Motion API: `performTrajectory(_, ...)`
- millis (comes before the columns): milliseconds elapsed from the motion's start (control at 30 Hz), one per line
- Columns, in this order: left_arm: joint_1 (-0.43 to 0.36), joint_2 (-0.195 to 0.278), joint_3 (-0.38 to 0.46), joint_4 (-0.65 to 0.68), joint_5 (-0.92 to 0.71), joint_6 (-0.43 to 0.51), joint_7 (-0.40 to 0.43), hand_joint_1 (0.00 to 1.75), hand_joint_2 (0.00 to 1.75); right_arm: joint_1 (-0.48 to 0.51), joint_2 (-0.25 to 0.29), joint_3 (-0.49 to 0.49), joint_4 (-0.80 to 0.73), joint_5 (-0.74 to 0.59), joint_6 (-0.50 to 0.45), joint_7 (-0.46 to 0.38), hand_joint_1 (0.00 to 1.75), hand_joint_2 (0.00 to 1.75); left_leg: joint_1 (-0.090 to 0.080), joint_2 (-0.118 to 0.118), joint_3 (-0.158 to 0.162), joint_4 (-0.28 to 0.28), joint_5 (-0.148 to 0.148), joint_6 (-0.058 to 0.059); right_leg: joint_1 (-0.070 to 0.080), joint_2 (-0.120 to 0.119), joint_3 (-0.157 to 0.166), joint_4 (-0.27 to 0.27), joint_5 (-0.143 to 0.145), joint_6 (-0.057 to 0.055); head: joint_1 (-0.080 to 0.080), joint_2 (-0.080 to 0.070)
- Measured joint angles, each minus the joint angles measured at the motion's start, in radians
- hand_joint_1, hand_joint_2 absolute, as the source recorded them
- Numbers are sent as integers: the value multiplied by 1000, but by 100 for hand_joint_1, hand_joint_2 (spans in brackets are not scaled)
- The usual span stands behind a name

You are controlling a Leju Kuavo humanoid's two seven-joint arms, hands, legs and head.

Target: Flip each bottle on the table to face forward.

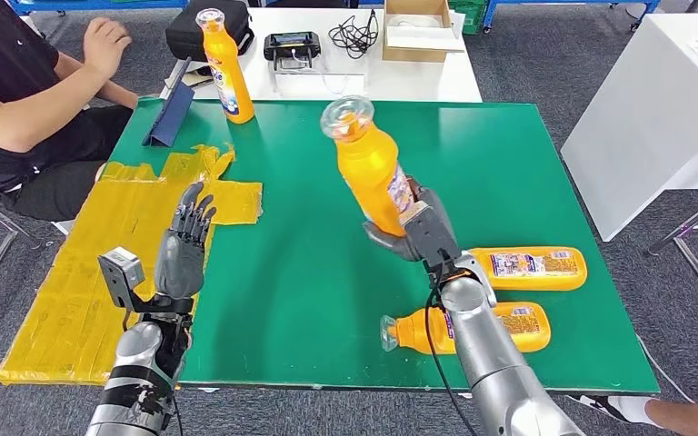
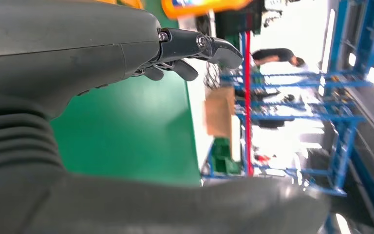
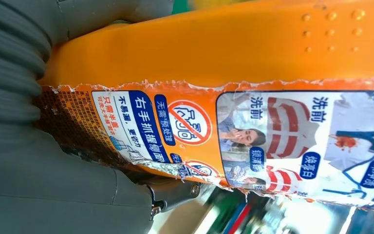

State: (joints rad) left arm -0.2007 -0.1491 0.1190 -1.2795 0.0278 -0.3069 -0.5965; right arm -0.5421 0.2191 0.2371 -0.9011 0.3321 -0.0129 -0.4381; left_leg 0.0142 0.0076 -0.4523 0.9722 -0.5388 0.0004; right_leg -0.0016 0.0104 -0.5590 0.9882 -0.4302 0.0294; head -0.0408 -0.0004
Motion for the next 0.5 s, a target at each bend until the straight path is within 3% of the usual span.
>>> performTrajectory(133,9,-33,-45,-41,2,-1,9,0,175,33,51,72,-39,34,8,11,175,175,0,0,0,0,0,0,0,0,0,0,0,0,0,0)
performTrajectory(500,35,-68,-145,-100,-42,47,-4,0,175,71,125,251,-20,85,14,26,175,175,0,-1,-1,0,0,0,0,-1,-1,0,0,0,0,0)
